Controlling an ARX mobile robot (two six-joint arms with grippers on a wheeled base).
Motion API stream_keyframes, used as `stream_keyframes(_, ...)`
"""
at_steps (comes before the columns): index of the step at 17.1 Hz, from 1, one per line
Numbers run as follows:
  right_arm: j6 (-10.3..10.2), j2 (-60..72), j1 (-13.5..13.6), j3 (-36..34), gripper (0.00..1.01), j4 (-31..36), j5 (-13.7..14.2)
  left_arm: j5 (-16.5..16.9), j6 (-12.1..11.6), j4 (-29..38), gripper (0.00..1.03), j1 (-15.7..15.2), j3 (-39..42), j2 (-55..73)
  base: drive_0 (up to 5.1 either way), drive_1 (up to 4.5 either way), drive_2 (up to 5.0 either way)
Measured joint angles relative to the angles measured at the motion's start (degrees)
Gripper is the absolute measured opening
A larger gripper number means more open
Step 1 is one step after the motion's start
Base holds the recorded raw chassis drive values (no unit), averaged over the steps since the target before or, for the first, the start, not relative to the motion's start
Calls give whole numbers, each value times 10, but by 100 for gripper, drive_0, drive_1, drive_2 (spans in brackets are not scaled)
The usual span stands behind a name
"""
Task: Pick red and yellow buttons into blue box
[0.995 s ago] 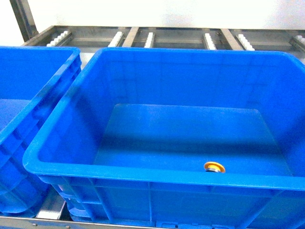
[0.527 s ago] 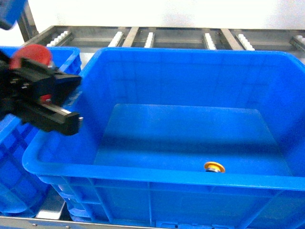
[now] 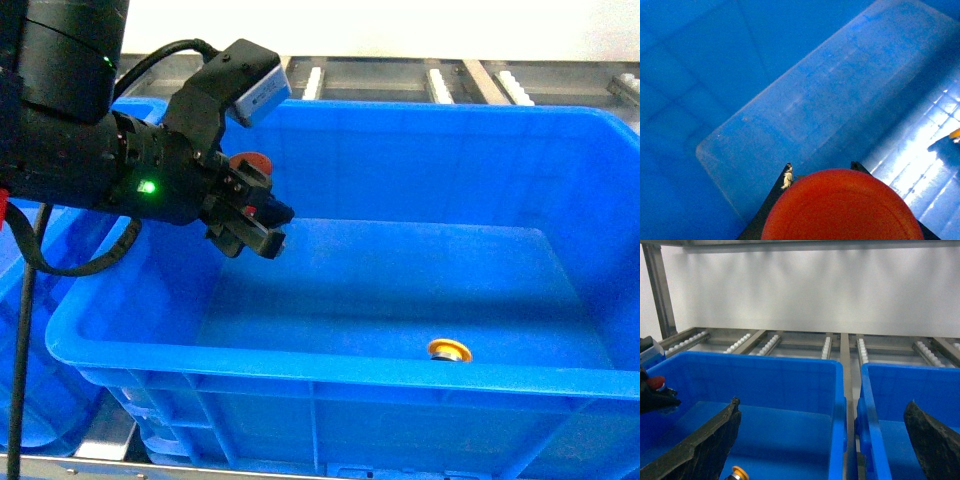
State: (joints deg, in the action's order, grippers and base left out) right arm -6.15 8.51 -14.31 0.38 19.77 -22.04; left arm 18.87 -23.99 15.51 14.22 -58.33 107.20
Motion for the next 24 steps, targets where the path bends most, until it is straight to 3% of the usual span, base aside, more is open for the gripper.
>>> stream_keyframes(1,0,0,0,0,98,0,0,7,-6,-14,34,0,-6,11,0,0,0)
stream_keyframes(4,0,0,0,0,98,0,0,10,-14,17,72,8,-7,18,0,0,0)
stream_keyframes(7,0,0,0,0,98,0,0,-18,8,85,100,9,27,-6,0,0,0)
stream_keyframes(10,0,0,0,0,98,0,0,-68,89,203,98,-11,117,-94,0,0,0)
stream_keyframes(11,0,0,0,0,98,0,0,-95,138,267,98,-22,172,-142,0,0,0)
stream_keyframes(14,0,0,0,0,98,0,0,-200,224,376,98,-38,315,-232,0,0,0)
stream_keyframes(17,0,0,0,0,98,0,0,-246,248,410,98,-65,395,-295,0,0,0)
stream_keyframes(20,0,0,0,0,98,0,0,-279,252,427,98,-69,433,-329,0,0,0)
stream_keyframes(22,0,0,0,0,98,0,0,-312,256,392,98,-64,505,-422,0,0,0)
stream_keyframes(24,0,0,0,0,98,0,0,-340,257,300,98,-34,566,-521,0,0,0)
